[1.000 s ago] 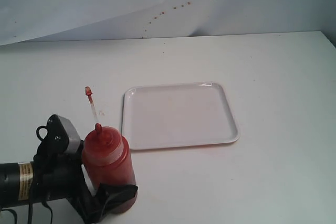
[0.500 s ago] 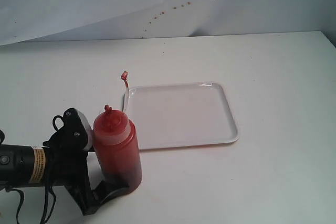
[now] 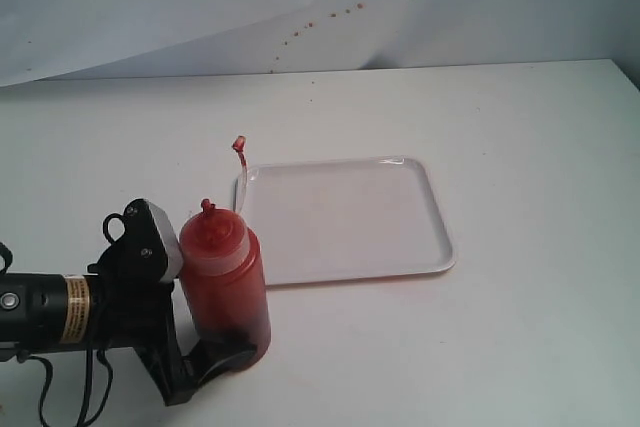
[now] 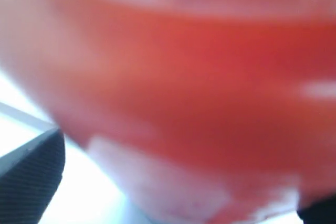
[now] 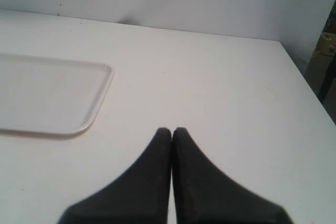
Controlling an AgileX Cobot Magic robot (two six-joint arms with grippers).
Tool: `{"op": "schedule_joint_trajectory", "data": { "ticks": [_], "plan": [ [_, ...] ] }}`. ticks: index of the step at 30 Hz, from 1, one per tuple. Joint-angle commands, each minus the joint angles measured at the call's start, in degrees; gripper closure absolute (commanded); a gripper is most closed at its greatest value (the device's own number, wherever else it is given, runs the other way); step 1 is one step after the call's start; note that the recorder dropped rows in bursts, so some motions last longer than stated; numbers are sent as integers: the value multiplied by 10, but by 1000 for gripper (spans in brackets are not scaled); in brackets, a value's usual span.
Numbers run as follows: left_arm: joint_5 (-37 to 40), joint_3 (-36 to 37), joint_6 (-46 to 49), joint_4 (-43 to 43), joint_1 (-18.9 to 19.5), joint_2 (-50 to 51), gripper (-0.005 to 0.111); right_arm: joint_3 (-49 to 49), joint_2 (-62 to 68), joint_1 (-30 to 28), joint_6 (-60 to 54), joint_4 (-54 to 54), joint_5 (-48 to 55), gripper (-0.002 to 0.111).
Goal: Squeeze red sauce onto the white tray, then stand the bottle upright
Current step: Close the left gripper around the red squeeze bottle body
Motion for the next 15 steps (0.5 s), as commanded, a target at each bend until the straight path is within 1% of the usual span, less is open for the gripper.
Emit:
{"op": "schedule_joint_trajectory", "data": {
  "ticks": [1, 6, 9, 15],
  "plan": [
    [-28, -2, 30, -24, -2, 31, 2, 2, -1, 2, 3, 0, -1, 108],
    [-89, -2, 88, -88, -2, 77, 2, 2, -1, 2, 3, 0, -1, 108],
    [-104, -2, 125, -118, -2, 92, 2, 2, -1, 2, 3, 0, -1, 108],
    [-119, -2, 140, -120, -2, 97, 2, 2, -1, 2, 3, 0, -1, 108]
  ]
}}
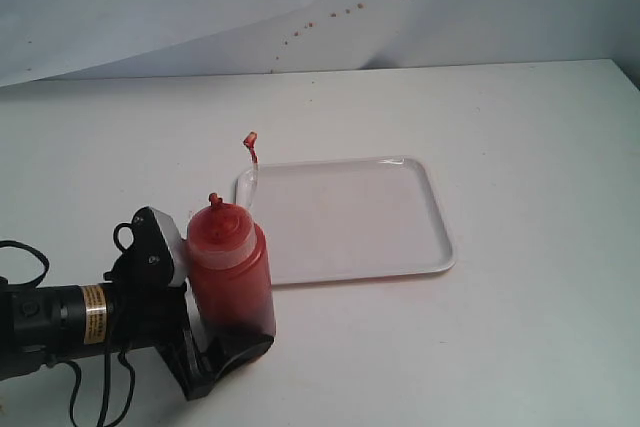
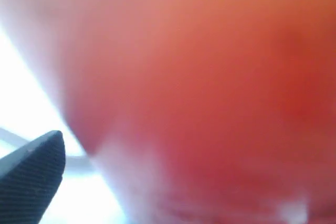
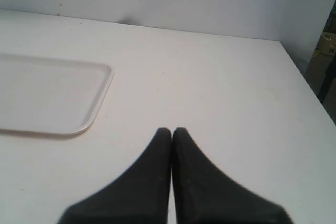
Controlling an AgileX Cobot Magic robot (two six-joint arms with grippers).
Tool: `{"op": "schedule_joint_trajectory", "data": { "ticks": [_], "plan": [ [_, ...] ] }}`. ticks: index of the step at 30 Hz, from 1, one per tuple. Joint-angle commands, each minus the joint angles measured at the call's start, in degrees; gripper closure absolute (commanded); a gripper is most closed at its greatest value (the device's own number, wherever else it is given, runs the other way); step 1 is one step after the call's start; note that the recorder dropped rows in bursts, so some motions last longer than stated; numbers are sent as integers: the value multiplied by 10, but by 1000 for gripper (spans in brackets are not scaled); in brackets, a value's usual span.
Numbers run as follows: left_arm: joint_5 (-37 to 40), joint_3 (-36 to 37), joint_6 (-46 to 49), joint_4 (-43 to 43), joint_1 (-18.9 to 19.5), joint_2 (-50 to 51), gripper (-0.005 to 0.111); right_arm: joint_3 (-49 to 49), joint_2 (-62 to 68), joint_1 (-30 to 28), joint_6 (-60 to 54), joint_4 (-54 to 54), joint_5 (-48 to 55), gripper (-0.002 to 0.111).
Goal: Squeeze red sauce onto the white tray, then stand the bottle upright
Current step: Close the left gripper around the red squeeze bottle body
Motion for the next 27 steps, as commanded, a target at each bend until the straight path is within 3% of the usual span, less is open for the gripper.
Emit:
{"op": "schedule_joint_trajectory", "data": {
  "ticks": [1, 4, 6, 11, 14, 27],
  "plan": [
    [-4, -2, 16, -16, -2, 5, 2, 2, -1, 2, 3, 0, -1, 108],
    [-4, -2, 16, -22, -2, 5, 7, 2, -1, 2, 3, 0, -1, 108],
    [-4, -2, 16, -22, -2, 5, 20, 2, -1, 2, 3, 0, -1, 108],
    [-4, -2, 17, -22, -2, 5, 78, 2, -1, 2, 3, 0, -1, 108],
    [-4, -2, 18, -22, -2, 5, 107, 2, -1, 2, 3, 0, -1, 108],
    [-2, -2, 30, -22, -2, 2, 106, 2, -1, 2, 3, 0, -1, 108]
  ]
}}
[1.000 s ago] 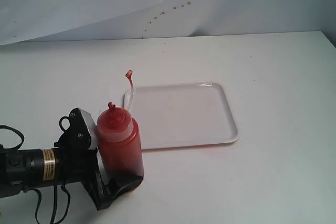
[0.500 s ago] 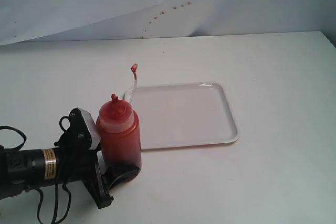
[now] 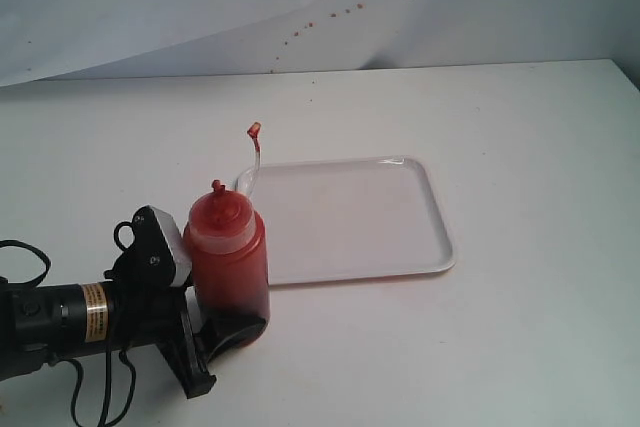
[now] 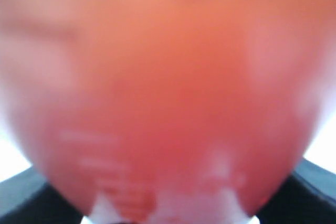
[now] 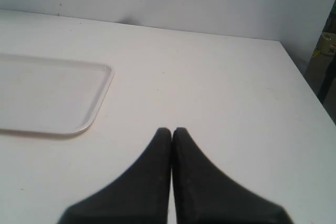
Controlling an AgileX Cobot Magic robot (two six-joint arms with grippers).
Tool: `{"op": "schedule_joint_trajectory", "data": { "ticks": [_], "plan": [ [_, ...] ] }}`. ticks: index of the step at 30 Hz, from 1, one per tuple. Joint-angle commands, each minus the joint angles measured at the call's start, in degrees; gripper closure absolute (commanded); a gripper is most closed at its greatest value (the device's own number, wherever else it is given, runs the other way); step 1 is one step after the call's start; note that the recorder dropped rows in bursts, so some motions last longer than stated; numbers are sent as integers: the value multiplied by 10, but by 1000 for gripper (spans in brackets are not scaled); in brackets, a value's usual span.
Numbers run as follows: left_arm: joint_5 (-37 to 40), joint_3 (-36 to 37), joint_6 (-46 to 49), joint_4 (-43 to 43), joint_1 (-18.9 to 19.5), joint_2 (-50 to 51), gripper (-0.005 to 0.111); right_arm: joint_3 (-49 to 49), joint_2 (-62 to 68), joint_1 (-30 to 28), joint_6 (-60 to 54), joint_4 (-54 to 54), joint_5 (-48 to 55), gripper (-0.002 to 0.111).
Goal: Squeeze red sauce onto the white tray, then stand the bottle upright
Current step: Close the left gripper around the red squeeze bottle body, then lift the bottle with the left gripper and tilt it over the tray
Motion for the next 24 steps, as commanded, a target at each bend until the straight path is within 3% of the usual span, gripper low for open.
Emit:
{"op": "schedule_joint_trajectory", "data": {
  "ticks": [1, 10, 15, 17, 24],
  "plan": [
    [-1, -1, 7, -9, -2, 0, 107, 2, -1, 2, 3, 0, -1, 108],
    [-15, -1, 40, -12, -2, -3, 107, 2, -1, 2, 3, 0, -1, 108],
    [0, 2, 42, -14, -2, -53, 107, 2, -1, 2, -14, -16, -40, 108],
    [26, 2, 42, -14, -2, -91, 107, 2, -1, 2, 22, 94, -87, 108],
    [99, -12, 37, -39, -2, -236, 107, 2, -1, 2, 41, 277, -319, 108]
  ]
}}
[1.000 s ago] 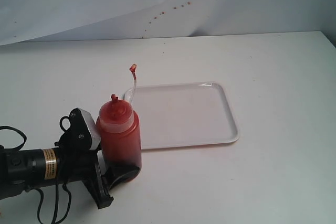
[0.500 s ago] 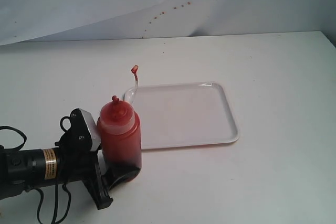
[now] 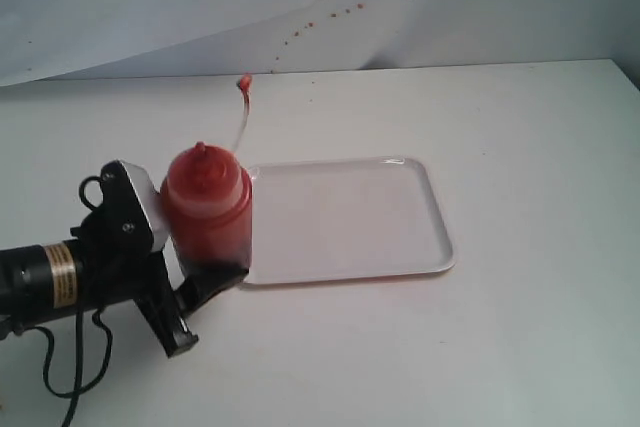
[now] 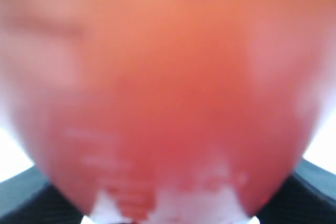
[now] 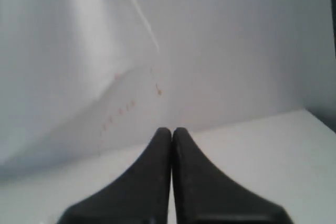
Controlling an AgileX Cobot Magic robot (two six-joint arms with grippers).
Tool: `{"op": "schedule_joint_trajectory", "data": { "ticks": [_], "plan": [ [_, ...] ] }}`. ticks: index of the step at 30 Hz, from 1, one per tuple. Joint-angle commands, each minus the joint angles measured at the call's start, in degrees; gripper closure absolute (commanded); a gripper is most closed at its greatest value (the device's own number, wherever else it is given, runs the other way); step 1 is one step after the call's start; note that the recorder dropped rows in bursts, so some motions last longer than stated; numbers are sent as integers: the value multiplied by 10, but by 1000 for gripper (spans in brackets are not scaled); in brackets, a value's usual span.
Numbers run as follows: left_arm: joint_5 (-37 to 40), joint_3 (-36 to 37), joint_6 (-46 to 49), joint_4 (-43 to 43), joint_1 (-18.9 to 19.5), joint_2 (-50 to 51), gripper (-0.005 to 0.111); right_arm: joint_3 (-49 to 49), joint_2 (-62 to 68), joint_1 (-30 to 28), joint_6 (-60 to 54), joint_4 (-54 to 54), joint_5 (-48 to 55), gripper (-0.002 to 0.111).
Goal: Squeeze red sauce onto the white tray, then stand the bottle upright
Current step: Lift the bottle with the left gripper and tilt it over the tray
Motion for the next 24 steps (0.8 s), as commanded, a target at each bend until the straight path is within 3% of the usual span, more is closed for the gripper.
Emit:
{"op": "schedule_joint_trajectory", "data": {
  "ticks": [1, 6, 14, 18, 24],
  "plan": [
    [35, -22, -4, -21, -2, -98, 107, 1, -1, 2, 30, 113, -126, 108],
    [128, -75, -49, -21, -13, -158, 107, -23, -1, 7, 82, 74, -79, 108],
    [347, -222, -31, -21, -116, -138, 107, -108, 25, 66, 83, 29, -68, 108],
    [461, -296, -16, -21, -132, -127, 107, -148, 98, 98, 81, -10, -42, 108],
    [598, -336, 69, -21, -140, -125, 107, -199, 244, 130, 81, -23, -63, 108]
  ]
}}
